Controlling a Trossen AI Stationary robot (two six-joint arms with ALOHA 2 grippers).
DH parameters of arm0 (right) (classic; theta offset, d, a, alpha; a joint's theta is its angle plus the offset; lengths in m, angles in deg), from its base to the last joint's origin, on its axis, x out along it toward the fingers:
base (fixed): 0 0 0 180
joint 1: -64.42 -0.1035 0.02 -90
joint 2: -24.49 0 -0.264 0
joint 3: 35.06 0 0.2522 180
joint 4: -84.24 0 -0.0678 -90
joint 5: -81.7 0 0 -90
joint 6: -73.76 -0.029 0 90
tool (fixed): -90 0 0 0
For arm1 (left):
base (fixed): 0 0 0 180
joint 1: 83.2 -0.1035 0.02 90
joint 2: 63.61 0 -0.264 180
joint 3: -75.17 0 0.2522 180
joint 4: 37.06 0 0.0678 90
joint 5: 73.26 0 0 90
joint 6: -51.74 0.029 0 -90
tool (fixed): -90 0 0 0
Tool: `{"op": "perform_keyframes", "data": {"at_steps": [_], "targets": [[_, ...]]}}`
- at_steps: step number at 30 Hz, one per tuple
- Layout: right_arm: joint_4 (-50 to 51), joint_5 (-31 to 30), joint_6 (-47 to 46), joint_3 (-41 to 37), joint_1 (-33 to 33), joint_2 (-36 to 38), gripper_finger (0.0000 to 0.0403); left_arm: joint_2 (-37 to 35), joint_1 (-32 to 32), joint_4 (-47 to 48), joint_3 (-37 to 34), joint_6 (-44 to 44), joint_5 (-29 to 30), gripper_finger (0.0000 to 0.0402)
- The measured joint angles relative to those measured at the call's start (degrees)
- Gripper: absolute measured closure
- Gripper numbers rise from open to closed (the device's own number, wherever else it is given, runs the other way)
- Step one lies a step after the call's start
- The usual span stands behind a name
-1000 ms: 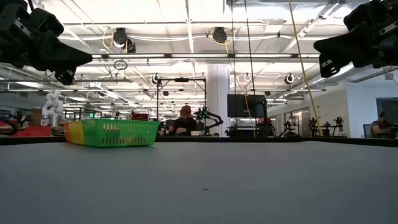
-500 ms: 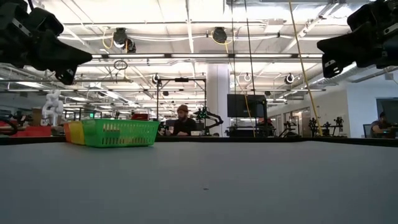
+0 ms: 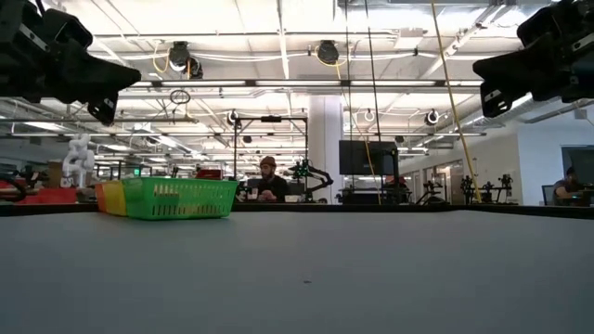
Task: Sort & place blocks by color
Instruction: Return to Home Position
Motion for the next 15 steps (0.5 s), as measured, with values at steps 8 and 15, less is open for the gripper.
{"op": "perform_keyframes", "data": {"at_steps": [8, 15], "targets": [[0.08, -0.02, 0.89, 0.0, -0.01, -0.02, 0.0403, 3.23, 0.07, 0.35, 0.04, 3.71, -0.87, 0.0382], [0.06, -0.02, 0.03, 0.0, 0.0, -0.02, 0.0403, 3.81, 0.07, -0.22, 0.04, 4.67, -0.83, 0.0391]]}}
